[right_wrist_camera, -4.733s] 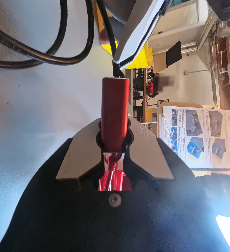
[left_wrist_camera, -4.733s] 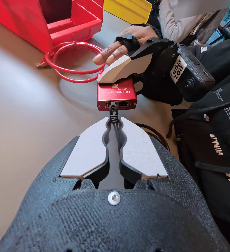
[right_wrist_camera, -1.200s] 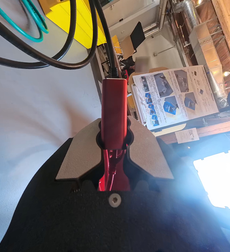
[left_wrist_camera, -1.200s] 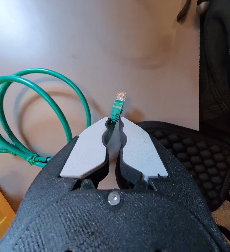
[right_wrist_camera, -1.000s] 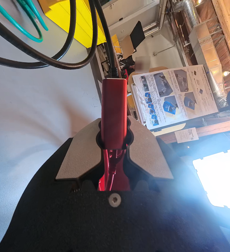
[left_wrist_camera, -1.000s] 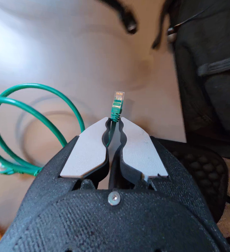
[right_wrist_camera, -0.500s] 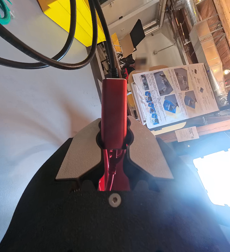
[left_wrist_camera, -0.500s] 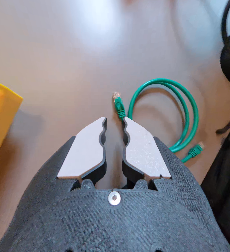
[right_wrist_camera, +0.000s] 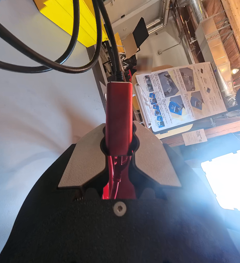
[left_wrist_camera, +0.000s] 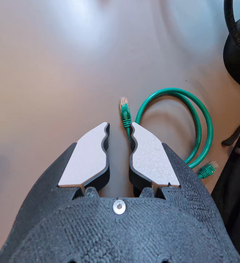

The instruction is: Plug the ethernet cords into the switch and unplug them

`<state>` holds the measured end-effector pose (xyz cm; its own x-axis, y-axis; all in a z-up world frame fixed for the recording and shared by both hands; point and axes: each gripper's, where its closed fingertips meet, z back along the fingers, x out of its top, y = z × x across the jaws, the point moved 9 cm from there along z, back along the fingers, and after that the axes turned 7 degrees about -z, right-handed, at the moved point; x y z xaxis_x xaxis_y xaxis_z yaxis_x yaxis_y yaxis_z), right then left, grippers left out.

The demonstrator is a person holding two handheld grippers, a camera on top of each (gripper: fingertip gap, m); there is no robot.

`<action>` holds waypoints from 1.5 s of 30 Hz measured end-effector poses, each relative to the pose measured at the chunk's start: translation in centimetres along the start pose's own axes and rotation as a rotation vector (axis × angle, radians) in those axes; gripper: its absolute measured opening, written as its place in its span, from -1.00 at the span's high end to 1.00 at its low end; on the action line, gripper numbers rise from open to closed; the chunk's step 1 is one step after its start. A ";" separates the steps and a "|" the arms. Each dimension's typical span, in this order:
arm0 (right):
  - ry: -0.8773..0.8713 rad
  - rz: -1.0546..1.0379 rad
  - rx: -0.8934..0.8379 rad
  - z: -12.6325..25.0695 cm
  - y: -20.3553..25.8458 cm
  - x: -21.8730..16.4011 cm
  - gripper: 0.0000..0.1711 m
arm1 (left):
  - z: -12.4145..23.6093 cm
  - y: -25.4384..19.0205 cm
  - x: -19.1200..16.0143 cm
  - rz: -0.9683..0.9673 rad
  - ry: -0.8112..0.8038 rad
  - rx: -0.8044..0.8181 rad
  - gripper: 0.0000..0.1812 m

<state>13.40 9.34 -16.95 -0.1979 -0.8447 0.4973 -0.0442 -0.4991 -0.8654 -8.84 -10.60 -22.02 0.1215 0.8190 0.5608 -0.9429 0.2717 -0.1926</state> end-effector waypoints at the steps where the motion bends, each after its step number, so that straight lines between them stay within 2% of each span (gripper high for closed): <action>1: 0.000 -0.002 0.000 0.0 0.0 0.0 0.65 | -0.2 -0.2 0.1 -0.005 -0.001 0.003 0.71; 6: 0.000 -0.004 -0.004 0.0 -0.1 0.0 0.65 | -0.8 -1.8 0.4 -0.076 0.023 0.024 0.70; 11: 0.005 -0.008 -0.016 0.1 -0.3 -0.1 0.63 | -1.3 -3.6 0.6 -0.207 0.025 0.096 0.90; 14: 0.008 -0.014 -0.024 0.1 -0.5 -0.2 0.66 | -1.5 -3.7 0.7 -0.198 0.018 0.140 0.80; 16: 0.010 -0.015 -0.027 0.2 -0.6 -0.3 0.67 | -1.6 -3.4 0.6 -0.149 0.023 0.111 0.76; 19: 0.012 -0.014 -0.031 0.2 -0.7 -0.3 0.66 | -1.6 -3.8 0.6 -0.148 0.038 0.075 0.58; 25: 0.016 -0.020 -0.039 0.2 -0.8 -0.5 0.66 | -1.8 -4.2 0.6 -0.174 0.050 0.109 0.60; 29: 0.017 -0.021 -0.042 0.2 -0.9 -0.5 0.66 | -2.1 -5.2 0.7 -0.251 0.080 0.148 0.74; 33: 0.019 -0.022 -0.049 0.2 -1.0 -0.6 0.66 | -2.1 -5.3 0.9 -0.258 0.106 0.154 0.75; 35: 0.021 -0.025 -0.053 0.2 -1.1 -0.7 0.66 | -2.2 -5.5 1.0 -0.282 0.117 0.130 0.87; 40: 0.012 -0.035 -0.058 0.3 -1.2 -0.7 0.66 | -1.7 -4.4 0.5 -0.294 0.076 0.006 0.88; 42: 0.004 -0.034 -0.055 0.2 -1.1 -0.6 0.67 | -0.7 -3.7 0.4 -0.284 0.018 -0.067 0.88; 45: -0.015 -0.027 -0.044 0.1 -0.7 -0.5 0.67 | 2.2 -2.6 1.2 -0.314 -0.053 -0.071 0.88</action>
<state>13.60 10.09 -16.53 -0.1816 -0.8340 0.5210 -0.0927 -0.5129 -0.8534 -6.96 -11.46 -19.09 0.3848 0.6628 0.6424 -0.8377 0.5430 -0.0585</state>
